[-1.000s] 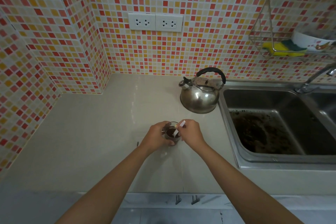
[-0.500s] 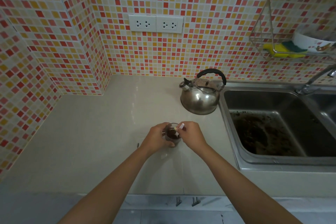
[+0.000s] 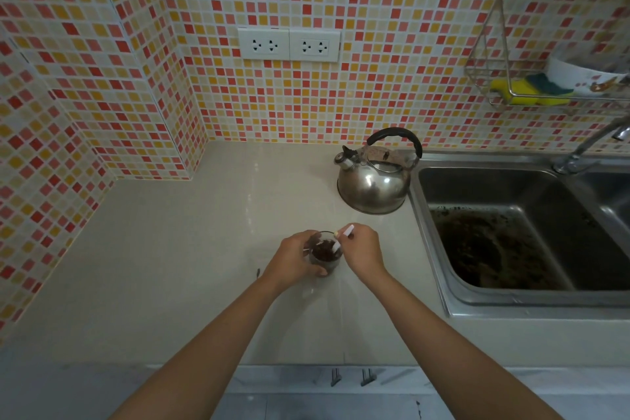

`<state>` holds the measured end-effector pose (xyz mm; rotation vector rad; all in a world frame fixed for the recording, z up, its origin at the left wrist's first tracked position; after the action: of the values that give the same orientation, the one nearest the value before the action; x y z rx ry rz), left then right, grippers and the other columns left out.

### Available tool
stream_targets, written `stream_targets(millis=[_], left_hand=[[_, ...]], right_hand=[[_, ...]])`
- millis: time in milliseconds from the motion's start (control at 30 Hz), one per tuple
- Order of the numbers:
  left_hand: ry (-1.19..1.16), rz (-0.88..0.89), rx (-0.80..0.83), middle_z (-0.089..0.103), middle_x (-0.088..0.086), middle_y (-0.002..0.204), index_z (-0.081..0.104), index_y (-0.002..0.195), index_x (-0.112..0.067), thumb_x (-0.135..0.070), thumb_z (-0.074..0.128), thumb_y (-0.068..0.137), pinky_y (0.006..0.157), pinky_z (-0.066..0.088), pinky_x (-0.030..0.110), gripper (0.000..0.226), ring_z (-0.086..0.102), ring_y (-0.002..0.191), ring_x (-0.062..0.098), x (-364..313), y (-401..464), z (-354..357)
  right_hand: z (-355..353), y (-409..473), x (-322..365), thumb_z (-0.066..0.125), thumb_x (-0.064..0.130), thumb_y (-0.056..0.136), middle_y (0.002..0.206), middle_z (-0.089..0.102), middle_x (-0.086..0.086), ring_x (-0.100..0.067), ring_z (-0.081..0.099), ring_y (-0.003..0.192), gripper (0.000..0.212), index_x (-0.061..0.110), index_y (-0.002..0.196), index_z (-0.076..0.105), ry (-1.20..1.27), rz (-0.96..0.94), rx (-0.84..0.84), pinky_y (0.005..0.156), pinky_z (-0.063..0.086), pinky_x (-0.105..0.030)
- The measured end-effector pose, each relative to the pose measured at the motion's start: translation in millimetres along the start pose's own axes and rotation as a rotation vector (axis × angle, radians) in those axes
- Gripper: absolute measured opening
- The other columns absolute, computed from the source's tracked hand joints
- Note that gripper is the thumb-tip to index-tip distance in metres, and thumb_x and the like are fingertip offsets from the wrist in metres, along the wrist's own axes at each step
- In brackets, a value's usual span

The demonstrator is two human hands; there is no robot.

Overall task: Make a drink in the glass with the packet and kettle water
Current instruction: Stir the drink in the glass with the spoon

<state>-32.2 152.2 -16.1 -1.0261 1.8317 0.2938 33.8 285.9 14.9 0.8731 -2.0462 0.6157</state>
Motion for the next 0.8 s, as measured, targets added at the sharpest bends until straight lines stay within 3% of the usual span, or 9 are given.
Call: stream_targets(millis=[100, 167, 267, 400, 500, 600, 667, 800], left_hand=[[0.008, 0.003, -0.005, 0.063, 0.008, 0.129, 0.058, 0.129, -0.011, -0.007, 0.090, 0.055, 0.104, 0.049, 0.043, 0.081, 0.061, 0.118, 0.025, -0.2, 0.0, -0.6], [0.004, 0.007, -0.007, 0.064, 0.007, 0.129, 0.058, 0.128, -0.012, -0.007, 0.090, 0.055, 0.104, 0.049, 0.043, 0.081, 0.061, 0.117, 0.024, -0.7, -0.7, -0.6], [-0.004, -0.002, -0.003, 0.063, 0.007, 0.129, 0.057, 0.129, -0.011, -0.006, 0.090, 0.055, 0.105, 0.048, 0.043, 0.082, 0.060, 0.118, 0.024, -0.1, -1.6, 0.3], [-0.002, 0.005, -0.009, 0.064, 0.008, 0.128, 0.058, 0.128, -0.010, -0.005, 0.090, 0.054, 0.105, 0.048, 0.042, 0.080, 0.061, 0.117, 0.025, 0.3, -0.9, -0.7], [0.001, -0.011, -0.012, 0.062, 0.007, 0.130, 0.056, 0.131, -0.010, -0.006, 0.090, 0.055, 0.105, 0.048, 0.042, 0.083, 0.060, 0.118, 0.024, 0.9, -1.3, -0.4], [0.014, 0.001, -0.019, 0.064, 0.007, 0.128, 0.057, 0.129, -0.011, -0.007, 0.091, 0.054, 0.104, 0.049, 0.040, 0.082, 0.061, 0.117, 0.024, 1.4, -1.0, -0.5], [0.020, 0.006, -0.021, 0.064, 0.006, 0.128, 0.057, 0.129, -0.011, -0.007, 0.091, 0.054, 0.104, 0.049, 0.037, 0.082, 0.061, 0.117, 0.023, 1.9, -0.6, -0.9], [0.007, -0.007, -0.017, 0.062, 0.006, 0.131, 0.056, 0.131, -0.010, -0.007, 0.091, 0.054, 0.105, 0.048, 0.037, 0.085, 0.060, 0.118, 0.023, 2.4, -0.2, -0.2]], right_hand=[[3.4, -0.5, 0.2, 0.052, 0.009, 0.091, 0.050, 0.057, 0.006, -0.019, 0.056, 0.057, 0.048, 0.023, 0.045, 0.058, -0.004, 0.012, 0.061, 0.057, 0.047, -0.023], [2.7, -1.9, 2.8, 0.053, 0.010, 0.091, 0.053, 0.059, 0.002, -0.019, 0.056, 0.056, 0.042, 0.018, 0.051, 0.062, 0.009, 0.001, 0.072, 0.062, 0.049, -0.031], [-1.3, -0.8, 0.6, 0.052, 0.012, 0.092, 0.072, 0.068, -0.012, -0.017, 0.057, 0.061, 0.026, 0.002, 0.076, 0.071, -0.006, -0.001, 0.038, 0.065, 0.047, -0.027], [4.4, -0.9, -2.8, 0.053, 0.012, 0.091, 0.067, 0.068, -0.012, -0.021, 0.057, 0.061, 0.033, 0.010, 0.061, 0.067, 0.034, 0.038, 0.077, 0.062, 0.049, -0.028], [0.3, -0.9, -2.4, 0.054, 0.012, 0.092, 0.079, 0.070, -0.021, -0.023, 0.057, 0.064, 0.025, -0.002, 0.079, 0.070, 0.024, 0.013, 0.061, 0.065, 0.049, -0.031], [0.2, -0.6, -4.3, 0.053, 0.009, 0.090, 0.077, 0.070, -0.024, -0.025, 0.057, 0.061, 0.027, 0.001, 0.069, 0.069, 0.028, 0.041, 0.078, 0.063, 0.050, -0.036], [2.5, -2.4, -2.3, 0.054, 0.011, 0.090, 0.072, 0.067, -0.023, -0.021, 0.053, 0.054, 0.027, -0.001, 0.068, 0.065, 0.009, 0.043, 0.094, 0.057, 0.045, -0.030], [-2.2, -4.7, 0.4, 0.053, 0.013, 0.089, 0.056, 0.046, 0.004, -0.011, 0.043, 0.054, 0.026, 0.012, 0.063, 0.052, -0.106, 0.015, 0.070, 0.047, 0.029, -0.011]])
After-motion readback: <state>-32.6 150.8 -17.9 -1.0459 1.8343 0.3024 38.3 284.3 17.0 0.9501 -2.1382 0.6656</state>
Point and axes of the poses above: each hand's wrist, its own y-axis towards the middle knuckle, its own z-axis out of the palm, x = y × z, the point moved 8 cm from there along y, towards the middle knuckle
